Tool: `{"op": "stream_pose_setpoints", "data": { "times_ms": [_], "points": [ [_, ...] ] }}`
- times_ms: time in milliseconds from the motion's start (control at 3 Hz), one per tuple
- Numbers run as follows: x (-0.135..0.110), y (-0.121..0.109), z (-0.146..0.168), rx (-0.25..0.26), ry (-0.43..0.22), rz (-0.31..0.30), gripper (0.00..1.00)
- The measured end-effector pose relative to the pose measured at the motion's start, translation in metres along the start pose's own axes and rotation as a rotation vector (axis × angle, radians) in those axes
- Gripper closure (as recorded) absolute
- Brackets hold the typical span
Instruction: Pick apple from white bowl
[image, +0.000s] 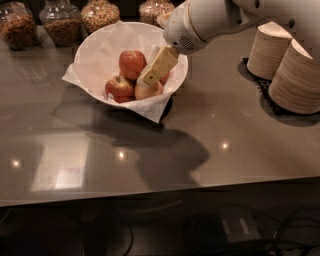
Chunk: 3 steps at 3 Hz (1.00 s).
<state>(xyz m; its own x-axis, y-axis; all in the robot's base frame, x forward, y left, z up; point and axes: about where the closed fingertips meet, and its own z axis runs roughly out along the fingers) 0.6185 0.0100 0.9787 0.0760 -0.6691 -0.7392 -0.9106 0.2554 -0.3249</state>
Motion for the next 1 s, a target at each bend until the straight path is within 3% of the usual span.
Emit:
{"op": "stream_pose_setpoints", "data": {
  "times_ms": [1000],
  "points": [
    [-0.007,-0.018,0.054,-0.071,-0.043,-0.02,0.0]
  ]
}}
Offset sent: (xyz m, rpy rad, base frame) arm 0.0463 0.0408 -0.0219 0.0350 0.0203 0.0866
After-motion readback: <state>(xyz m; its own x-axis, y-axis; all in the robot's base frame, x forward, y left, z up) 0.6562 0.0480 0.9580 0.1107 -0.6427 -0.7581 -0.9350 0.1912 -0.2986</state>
